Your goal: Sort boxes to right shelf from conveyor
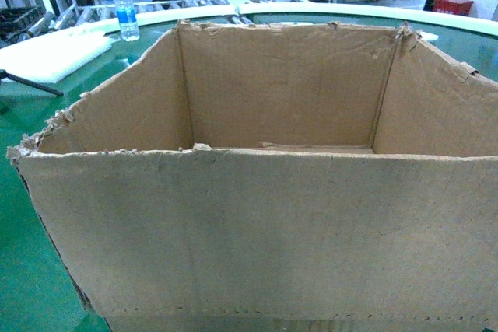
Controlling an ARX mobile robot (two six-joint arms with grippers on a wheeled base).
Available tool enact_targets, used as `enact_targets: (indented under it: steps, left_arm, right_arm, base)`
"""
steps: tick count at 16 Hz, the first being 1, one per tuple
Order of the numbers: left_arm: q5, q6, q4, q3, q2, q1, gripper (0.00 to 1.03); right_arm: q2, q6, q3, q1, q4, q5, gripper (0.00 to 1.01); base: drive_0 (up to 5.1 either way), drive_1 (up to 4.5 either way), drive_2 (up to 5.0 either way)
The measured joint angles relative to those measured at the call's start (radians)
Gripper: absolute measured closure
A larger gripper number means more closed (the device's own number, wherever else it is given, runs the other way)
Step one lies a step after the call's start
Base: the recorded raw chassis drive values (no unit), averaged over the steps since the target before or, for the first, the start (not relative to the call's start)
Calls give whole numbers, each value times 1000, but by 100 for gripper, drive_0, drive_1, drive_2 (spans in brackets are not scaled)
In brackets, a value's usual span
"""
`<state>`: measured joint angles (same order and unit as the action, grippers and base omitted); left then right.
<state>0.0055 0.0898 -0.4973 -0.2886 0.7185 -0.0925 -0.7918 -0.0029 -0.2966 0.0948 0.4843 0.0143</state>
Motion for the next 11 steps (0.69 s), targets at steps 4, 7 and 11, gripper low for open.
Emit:
enact_targets:
  steps: [4,7,11]
  left_arm:
    - [-4,-4,7,-69,103,-53,5]
    - [-2,-21,2,-129,194,-93,5]
    - [-3,-42,3,-204,308,-118,5]
  right_arm:
    - [-108,-1,-61,14,15,8,3]
    - [-193,-8,-118,31,24,9,3]
    - [-296,-14,-203,40,6,-4,3]
  base:
    - [0,0,0]
    - [0,0,0]
    - [0,0,0]
